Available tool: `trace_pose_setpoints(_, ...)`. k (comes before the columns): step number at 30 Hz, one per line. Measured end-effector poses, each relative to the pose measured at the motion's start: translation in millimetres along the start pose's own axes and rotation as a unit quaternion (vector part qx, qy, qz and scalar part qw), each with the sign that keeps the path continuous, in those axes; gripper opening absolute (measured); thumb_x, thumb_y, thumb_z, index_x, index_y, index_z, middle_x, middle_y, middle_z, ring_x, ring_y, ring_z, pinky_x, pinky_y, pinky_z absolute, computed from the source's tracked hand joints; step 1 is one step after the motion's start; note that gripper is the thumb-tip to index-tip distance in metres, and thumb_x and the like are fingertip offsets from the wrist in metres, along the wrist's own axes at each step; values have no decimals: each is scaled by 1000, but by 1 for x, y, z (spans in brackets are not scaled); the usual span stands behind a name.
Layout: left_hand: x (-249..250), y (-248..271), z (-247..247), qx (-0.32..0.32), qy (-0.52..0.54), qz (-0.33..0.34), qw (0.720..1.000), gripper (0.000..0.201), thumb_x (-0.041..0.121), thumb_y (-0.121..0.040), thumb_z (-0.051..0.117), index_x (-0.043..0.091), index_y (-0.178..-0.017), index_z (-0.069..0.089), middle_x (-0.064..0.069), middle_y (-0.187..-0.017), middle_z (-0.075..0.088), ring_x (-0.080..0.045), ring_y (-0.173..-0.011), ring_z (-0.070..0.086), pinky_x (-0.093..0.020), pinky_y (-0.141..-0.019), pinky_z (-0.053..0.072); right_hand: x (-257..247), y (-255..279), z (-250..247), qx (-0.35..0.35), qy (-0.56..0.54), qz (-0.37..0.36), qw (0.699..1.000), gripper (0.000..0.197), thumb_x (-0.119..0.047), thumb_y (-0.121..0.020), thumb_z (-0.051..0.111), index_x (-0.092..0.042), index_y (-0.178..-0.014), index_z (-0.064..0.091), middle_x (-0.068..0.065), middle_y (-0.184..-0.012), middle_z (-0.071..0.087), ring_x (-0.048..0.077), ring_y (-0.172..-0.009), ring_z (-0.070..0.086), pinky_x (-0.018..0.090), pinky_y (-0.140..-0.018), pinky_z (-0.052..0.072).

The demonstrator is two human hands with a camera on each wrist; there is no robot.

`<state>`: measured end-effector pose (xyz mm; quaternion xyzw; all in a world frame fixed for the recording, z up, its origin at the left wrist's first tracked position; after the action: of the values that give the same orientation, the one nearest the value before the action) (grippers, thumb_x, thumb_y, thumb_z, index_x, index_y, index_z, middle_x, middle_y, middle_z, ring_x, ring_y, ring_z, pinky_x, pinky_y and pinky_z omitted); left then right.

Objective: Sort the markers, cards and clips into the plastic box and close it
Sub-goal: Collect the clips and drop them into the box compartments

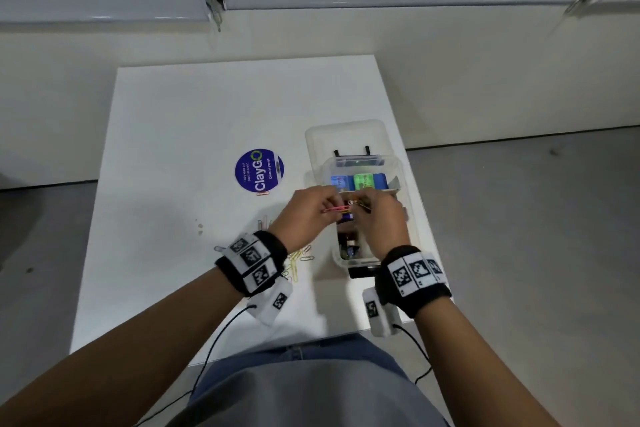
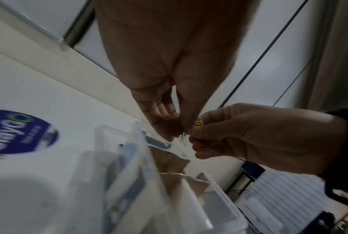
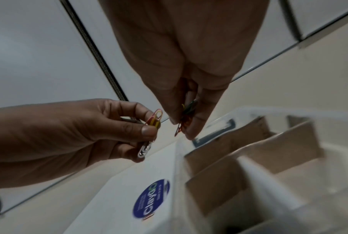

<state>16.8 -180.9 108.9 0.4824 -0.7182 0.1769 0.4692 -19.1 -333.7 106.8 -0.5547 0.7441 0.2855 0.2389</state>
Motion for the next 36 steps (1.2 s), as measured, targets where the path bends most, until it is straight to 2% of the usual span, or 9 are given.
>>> trace_pose_setpoints(2,16,-13,28,-18,-7,10,1000,5,13,-86,68,13,-91,66,5,-82,64,0,-70,58,-10,-64,45,23,2,-18,5,3,23,1000,26,-7,-87,62,-17,-110,71,2,-99,74,17,-90,68,28,-83,54)
trace_pose_setpoints(6,26,-34,78,-53,-28,-3,998,6,7,-84,69,8,-90,68,-5,-91,67,-16,-78,62,-29,-71,53,64,5,-33,-20,51,102,993,20,-5,-85,57,-12,-98,72,13,-86,74,31,-82,69,34,-76,56)
trace_pose_setpoints(12,22,-44,100,-81,-57,-17,995,23,2,-89,52,8,-102,70,-9,-102,72,-22,-94,66,-35,-87,53,75,6,-36,-82,117,109,984,26,-6,-88,53,-9,-108,68,16,-106,71,35,-104,62,34,-84,49)
trace_pose_setpoints(17,-2,-44,56,16,-56,-22,998,24,7,-93,47,15,-101,68,-4,-101,69,-19,-87,65,-31,-80,54,49,6,-23,-54,103,53,992,25,-8,-91,51,-10,-110,67,14,-107,70,32,-100,65,35,-84,53)
trace_pose_setpoints(22,-77,-52,-2,115,-125,-81,982,33,3,-91,51,11,-123,55,-15,-126,48,-30,-106,57,-40,-95,47,-4,4,18,-101,63,-31,992,25,-8,-93,50,-10,-113,64,11,-118,63,26,-102,63,36,-89,52)
trace_pose_setpoints(26,-143,-59,-27,47,-237,-149,959,54,14,-93,54,8,-143,36,-18,-150,29,-37,-135,37,-47,-106,39,-42,12,66,-192,101,-74,973,35,-7,-93,49,-8,-127,54,13,-127,53,32,-109,59,40,-93,49)
trace_pose_setpoints(30,-182,-57,-34,-48,-306,-179,934,61,28,-97,50,11,-149,25,-14,-160,15,-36,-144,25,-52,-111,34,-37,27,119,-262,153,20,953,63,6,-86,52,-10,-143,31,19,-142,32,41,-117,53,45,-95,47)
trace_pose_setpoints(33,-188,-44,-36,-81,-327,-147,930,64,33,-97,50,9,-150,24,-13,-160,13,-31,-147,18,-51,-112,33,-14,39,152,-274,205,78,936,89,2,-86,57,-18,-153,3,26,-155,6,48,-126,42,52,-98,43)
trace_pose_setpoints(36,-190,-15,-34,-117,-319,-94,936,69,39,-95,54,7,-150,27,-10,-161,16,-28,-147,19,-47,-116,29,0,36,167,-253,228,95,936,84,-4,-90,55,-23,-153,3,25,-154,8,48,-130,34,54,-99,42)
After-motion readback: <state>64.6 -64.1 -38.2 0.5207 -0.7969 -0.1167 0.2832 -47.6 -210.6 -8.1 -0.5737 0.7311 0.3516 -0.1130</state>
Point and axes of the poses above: each hand's wrist, its own y-axis away from the middle knuckle, its own z-axis out of the palm, x = y × z, the point moved 1 cm from there along -y, towards the middle knuckle
